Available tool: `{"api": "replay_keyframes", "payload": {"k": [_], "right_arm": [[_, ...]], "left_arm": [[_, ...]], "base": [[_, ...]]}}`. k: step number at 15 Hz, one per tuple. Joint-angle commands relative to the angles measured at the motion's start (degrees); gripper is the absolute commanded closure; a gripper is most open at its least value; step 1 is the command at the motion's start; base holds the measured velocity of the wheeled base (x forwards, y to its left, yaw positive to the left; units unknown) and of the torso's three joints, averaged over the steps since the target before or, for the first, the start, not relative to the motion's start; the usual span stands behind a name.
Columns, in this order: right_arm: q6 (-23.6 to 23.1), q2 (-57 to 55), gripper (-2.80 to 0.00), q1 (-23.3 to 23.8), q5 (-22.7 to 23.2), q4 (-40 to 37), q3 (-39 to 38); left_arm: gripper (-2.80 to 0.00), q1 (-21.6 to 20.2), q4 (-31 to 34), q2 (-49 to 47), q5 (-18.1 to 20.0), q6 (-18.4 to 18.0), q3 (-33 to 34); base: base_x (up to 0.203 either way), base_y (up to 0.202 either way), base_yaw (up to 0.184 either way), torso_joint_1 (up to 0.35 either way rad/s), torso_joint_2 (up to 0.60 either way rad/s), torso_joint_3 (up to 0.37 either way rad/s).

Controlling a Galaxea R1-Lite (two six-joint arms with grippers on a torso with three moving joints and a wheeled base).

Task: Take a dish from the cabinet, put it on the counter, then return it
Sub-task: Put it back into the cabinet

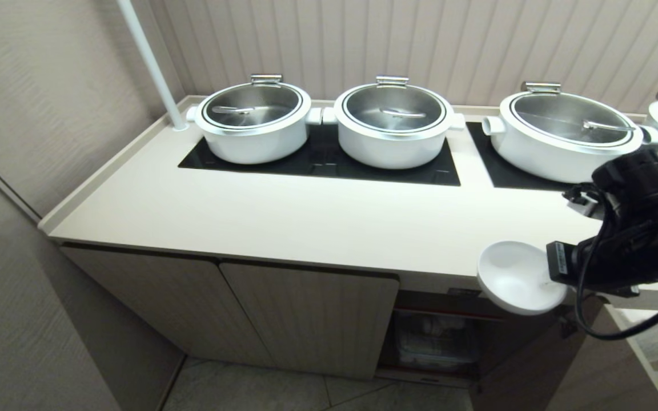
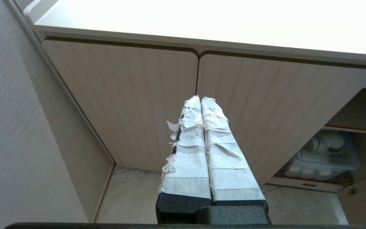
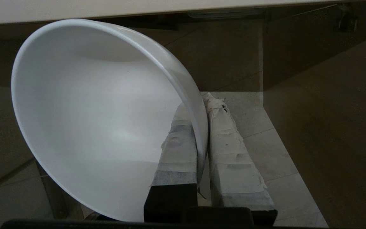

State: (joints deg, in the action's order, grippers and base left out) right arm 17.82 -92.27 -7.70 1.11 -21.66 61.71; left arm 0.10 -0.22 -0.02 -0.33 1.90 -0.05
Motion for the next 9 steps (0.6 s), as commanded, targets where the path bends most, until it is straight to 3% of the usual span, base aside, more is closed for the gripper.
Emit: {"api": "replay_keyframes", "payload": {"k": [1,9], "right_arm": [[0.1,6.1,0.00,-0.1,0.1,0.0,-3.3],[0.0,19.0,0.00,-0.1,0.1,-0.5,-13.7]], "left_arm": [[0.00,0.0,0.0,0.0,0.0,0.0,0.0],[0.00,0.0,0.0,0.0,0.0,0.0,0.0]], "base": [[0.000,0.000,0.000,0.000,0.00,0.000],[0.000,0.000,0.000,0.000,0.00,0.000]]}}
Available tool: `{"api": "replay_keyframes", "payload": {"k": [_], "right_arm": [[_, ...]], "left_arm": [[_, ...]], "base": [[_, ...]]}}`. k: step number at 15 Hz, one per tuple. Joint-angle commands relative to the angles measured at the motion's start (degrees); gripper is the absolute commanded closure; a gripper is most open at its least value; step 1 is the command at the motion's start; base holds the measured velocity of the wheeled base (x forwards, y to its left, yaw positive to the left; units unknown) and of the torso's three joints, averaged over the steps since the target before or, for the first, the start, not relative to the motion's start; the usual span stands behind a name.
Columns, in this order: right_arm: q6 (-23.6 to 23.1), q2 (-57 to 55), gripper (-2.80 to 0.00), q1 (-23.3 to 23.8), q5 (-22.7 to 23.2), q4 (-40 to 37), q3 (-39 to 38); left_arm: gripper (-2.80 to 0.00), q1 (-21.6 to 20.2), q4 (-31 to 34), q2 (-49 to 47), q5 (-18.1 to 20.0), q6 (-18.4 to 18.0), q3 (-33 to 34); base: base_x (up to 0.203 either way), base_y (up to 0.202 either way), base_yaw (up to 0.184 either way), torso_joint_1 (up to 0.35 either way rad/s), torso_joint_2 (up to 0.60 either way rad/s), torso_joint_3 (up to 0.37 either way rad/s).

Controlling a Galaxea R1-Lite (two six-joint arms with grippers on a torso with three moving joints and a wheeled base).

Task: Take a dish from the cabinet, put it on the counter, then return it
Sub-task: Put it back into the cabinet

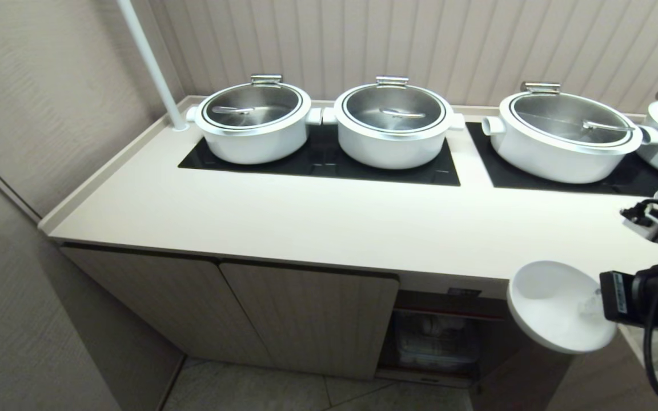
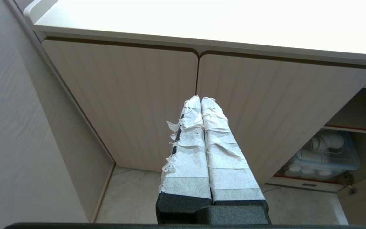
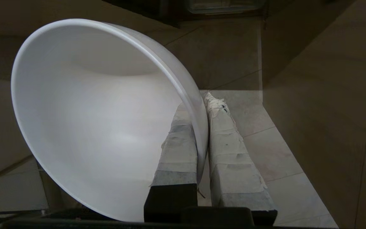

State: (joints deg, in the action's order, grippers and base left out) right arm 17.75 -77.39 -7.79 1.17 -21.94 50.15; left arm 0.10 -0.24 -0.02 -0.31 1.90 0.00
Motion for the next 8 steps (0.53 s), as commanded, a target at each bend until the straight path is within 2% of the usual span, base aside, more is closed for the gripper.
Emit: {"api": "replay_keyframes", "payload": {"k": [1,8], "right_arm": [[0.0,5.4,0.00,0.0,0.0,-0.3,-3.3],[0.2,18.2,0.00,-2.2,0.2,-0.3,-17.0]], "left_arm": [[0.00,0.0,0.0,0.0,0.0,0.0,0.0],[0.00,0.0,0.0,0.0,0.0,0.0,-0.1]], "base": [[0.000,0.000,0.000,0.000,0.00,0.000],[0.000,0.000,0.000,0.000,0.00,0.000]]}}
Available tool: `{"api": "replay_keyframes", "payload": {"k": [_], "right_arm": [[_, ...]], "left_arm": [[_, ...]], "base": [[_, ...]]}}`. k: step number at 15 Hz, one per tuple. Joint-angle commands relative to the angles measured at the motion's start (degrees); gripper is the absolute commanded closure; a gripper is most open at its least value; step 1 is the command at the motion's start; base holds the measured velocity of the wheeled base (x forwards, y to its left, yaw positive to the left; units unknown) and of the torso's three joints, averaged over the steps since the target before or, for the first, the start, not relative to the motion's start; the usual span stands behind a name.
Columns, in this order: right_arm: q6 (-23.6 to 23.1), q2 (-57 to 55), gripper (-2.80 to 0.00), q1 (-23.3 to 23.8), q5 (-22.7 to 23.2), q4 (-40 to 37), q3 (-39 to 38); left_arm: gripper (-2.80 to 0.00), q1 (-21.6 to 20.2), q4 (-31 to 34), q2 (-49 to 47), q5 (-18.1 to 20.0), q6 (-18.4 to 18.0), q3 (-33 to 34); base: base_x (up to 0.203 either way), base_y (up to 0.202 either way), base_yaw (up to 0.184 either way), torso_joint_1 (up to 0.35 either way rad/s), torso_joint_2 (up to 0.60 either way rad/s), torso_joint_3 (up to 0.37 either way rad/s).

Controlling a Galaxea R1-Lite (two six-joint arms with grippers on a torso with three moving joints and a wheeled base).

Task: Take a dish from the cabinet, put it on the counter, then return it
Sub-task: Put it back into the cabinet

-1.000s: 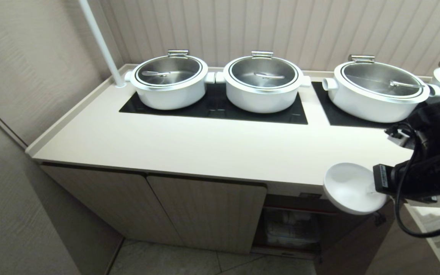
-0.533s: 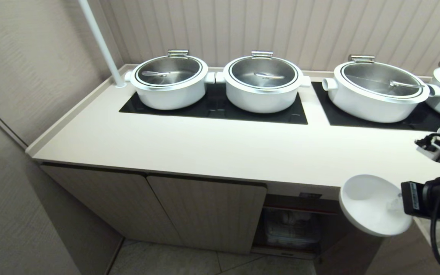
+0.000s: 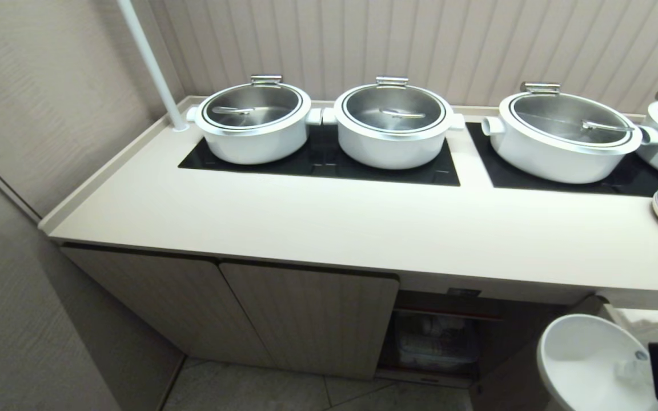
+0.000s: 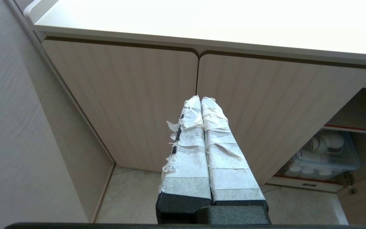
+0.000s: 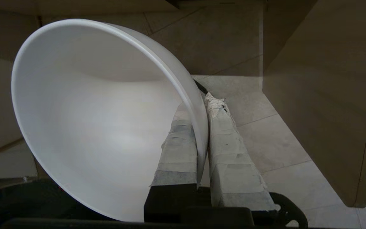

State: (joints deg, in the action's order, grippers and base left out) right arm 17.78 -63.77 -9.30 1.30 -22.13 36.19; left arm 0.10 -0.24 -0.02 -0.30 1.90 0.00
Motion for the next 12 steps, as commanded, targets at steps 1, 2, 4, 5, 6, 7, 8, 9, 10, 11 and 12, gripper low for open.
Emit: {"api": "replay_keyframes", "payload": {"k": [1,2,4,5,6,7,8,9,10,11,12], "right_arm": [[0.1,6.3,0.00,-1.1,0.4,-0.2,-5.1],[0.1,8.1,0.00,-1.3,1.0,-0.3,-6.8],[0.4,10.4,0.00,-1.4,1.3,-0.4,-9.2],[1.0,10.7,0.00,-1.5,1.3,-0.4,-9.6],[4.4,10.9,0.00,-1.9,1.3,-0.5,-10.1],[6.1,11.0,0.00,-2.4,1.3,-0.8,-10.4],[6.3,11.5,0.00,-2.5,1.3,-2.0,-10.6],[6.4,11.8,0.00,-3.0,1.3,-2.4,-10.8],[6.6,12.3,0.00,-3.8,1.3,-2.6,-11.8],[6.5,12.6,0.00,-4.1,1.3,-2.7,-12.4],[6.5,12.6,0.00,-4.2,1.4,-2.7,-12.5]], "left_arm": [[0.00,0.0,0.0,0.0,0.0,0.0,-0.1],[0.00,0.0,0.0,0.0,0.0,0.0,0.0],[0.00,0.0,0.0,0.0,0.0,0.0,0.0],[0.00,0.0,0.0,0.0,0.0,0.0,-0.1],[0.00,0.0,0.0,0.0,0.0,0.0,0.0],[0.00,0.0,0.0,0.0,0.0,0.0,0.0],[0.00,0.0,0.0,0.0,0.0,0.0,0.0],[0.00,0.0,0.0,0.0,0.0,0.0,0.0],[0.00,0.0,0.0,0.0,0.0,0.0,-0.1],[0.00,0.0,0.0,0.0,0.0,0.0,0.0],[0.00,0.0,0.0,0.0,0.0,0.0,-0.1]], "base": [[0.000,0.000,0.000,0.000,0.00,0.000],[0.000,0.000,0.000,0.000,0.00,0.000],[0.000,0.000,0.000,0.000,0.00,0.000],[0.000,0.000,0.000,0.000,0.00,0.000],[0.000,0.000,0.000,0.000,0.00,0.000],[0.000,0.000,0.000,0.000,0.00,0.000],[0.000,0.000,0.000,0.000,0.00,0.000],[0.000,0.000,0.000,0.000,0.00,0.000],[0.000,0.000,0.000,0.000,0.00,0.000],[0.000,0.000,0.000,0.000,0.00,0.000],[0.000,0.000,0.000,0.000,0.00,0.000]]}}
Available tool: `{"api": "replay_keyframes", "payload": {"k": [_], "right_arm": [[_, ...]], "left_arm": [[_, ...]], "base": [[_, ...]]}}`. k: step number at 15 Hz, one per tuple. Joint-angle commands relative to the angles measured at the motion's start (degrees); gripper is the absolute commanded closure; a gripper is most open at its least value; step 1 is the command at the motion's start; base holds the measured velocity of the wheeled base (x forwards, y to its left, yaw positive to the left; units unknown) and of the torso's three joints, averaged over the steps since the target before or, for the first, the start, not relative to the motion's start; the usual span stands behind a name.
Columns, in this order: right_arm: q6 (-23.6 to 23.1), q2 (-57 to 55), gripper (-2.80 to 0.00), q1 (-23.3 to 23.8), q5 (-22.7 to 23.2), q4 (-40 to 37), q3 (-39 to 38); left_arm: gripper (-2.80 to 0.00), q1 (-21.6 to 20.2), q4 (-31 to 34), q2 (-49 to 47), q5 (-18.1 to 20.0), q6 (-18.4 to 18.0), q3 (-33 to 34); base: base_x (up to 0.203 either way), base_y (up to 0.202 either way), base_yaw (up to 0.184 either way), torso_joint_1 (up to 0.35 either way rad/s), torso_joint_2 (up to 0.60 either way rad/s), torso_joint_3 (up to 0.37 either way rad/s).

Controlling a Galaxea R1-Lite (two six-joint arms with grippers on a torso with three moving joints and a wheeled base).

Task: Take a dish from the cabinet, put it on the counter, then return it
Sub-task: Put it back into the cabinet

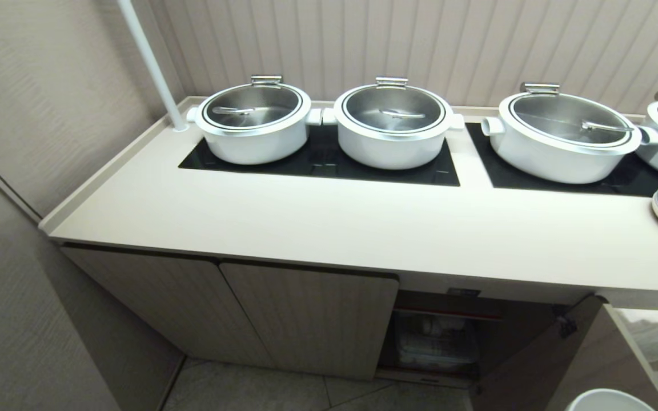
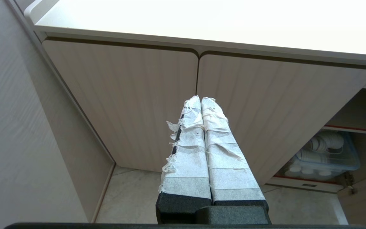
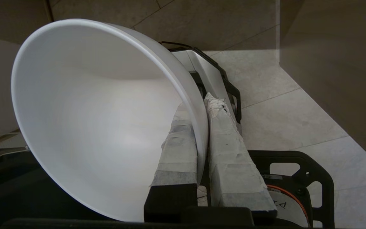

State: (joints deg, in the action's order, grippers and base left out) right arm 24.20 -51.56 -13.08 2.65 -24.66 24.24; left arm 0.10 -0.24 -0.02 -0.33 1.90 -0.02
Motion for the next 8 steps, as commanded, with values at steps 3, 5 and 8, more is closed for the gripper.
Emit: {"api": "replay_keyframes", "payload": {"k": [3,5,8], "right_arm": [[0.1,1.2,0.00,-0.4,0.1,-0.2,-0.8],[0.1,1.3,0.00,-0.4,0.1,-0.1,-1.0],[-0.2,2.7,0.00,-1.0,0.1,-0.2,-1.1]], "left_arm": [[0.00,0.0,0.0,0.0,0.0,0.0,-0.1],[0.00,0.0,0.0,0.0,0.0,0.0,-0.1],[0.00,0.0,0.0,0.0,0.0,0.0,0.0]], "base": [[0.000,0.000,0.000,0.000,0.00,0.000],[0.000,0.000,0.000,0.000,0.00,0.000],[0.000,0.000,0.000,0.000,0.00,0.000]]}}
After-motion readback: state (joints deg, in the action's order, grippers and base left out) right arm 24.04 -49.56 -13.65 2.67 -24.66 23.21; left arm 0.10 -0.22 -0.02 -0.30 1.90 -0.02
